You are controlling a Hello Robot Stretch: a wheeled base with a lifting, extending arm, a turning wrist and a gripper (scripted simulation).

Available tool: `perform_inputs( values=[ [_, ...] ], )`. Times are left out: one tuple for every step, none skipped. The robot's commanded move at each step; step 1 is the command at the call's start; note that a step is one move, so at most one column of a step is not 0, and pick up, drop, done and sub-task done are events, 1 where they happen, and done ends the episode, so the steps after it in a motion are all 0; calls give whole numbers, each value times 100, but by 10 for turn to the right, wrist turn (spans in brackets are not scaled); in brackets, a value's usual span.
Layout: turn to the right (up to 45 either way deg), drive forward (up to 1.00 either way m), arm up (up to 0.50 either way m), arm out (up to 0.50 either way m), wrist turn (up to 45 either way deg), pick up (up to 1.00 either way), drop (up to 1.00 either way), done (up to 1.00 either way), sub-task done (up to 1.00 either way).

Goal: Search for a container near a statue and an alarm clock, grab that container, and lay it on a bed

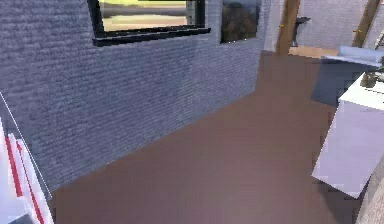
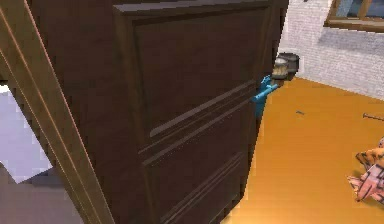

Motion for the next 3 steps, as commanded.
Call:
perform_inputs(
  values=[
    [120, 0, 0, 0, 0, 0, 0, 0, 0],
    [0, 55, 0, 0, 0, 0, 0, 0, 0],
    [330, 0, 0, 0, 0, 0, 0, 0, 0]
  ],
)
